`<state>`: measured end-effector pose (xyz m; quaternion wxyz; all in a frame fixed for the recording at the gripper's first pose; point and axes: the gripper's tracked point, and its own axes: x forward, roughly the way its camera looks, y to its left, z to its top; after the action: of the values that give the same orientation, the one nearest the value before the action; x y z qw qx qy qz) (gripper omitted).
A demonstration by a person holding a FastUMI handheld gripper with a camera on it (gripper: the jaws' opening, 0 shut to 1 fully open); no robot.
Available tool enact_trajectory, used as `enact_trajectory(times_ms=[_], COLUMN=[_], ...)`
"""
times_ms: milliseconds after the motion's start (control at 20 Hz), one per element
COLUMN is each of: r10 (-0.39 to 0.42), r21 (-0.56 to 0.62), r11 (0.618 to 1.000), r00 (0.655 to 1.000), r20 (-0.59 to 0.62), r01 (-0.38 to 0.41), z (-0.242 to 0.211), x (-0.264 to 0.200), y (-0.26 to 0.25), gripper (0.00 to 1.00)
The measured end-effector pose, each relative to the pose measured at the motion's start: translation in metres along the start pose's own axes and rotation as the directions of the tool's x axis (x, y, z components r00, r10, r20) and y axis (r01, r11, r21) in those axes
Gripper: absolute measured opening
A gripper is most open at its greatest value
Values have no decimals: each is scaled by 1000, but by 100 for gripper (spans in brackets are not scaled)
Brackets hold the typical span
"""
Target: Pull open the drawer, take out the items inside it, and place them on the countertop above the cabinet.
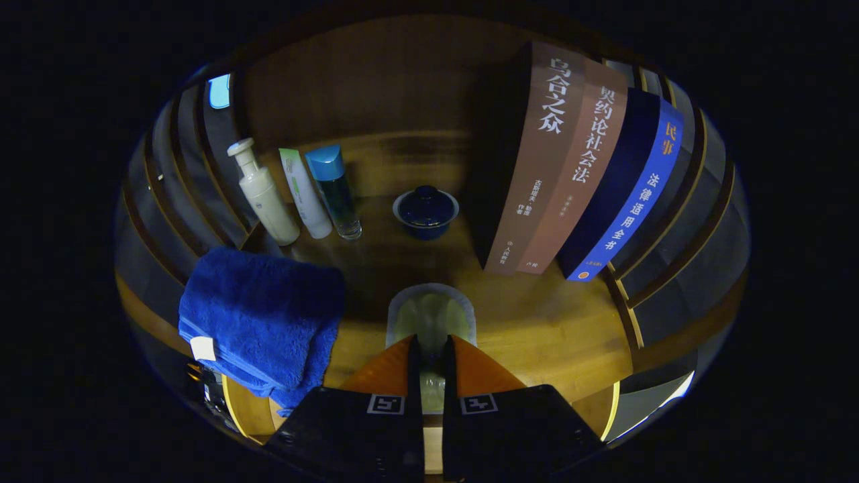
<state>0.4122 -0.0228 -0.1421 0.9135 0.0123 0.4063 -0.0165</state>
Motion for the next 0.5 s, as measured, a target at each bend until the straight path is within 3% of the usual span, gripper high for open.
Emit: enact_trajectory(times_ms=[200, 450, 500], r10=[17, -11, -5], r21=[25, 21, 25], r11=[1000, 1000, 1000], r00=[1000, 999, 999], r20=[1, 33, 43], r01=[-17, 10, 4], z=[0, -3, -4], x=[6, 5, 4], y=[-2, -11, -11], gripper=[29, 100, 99])
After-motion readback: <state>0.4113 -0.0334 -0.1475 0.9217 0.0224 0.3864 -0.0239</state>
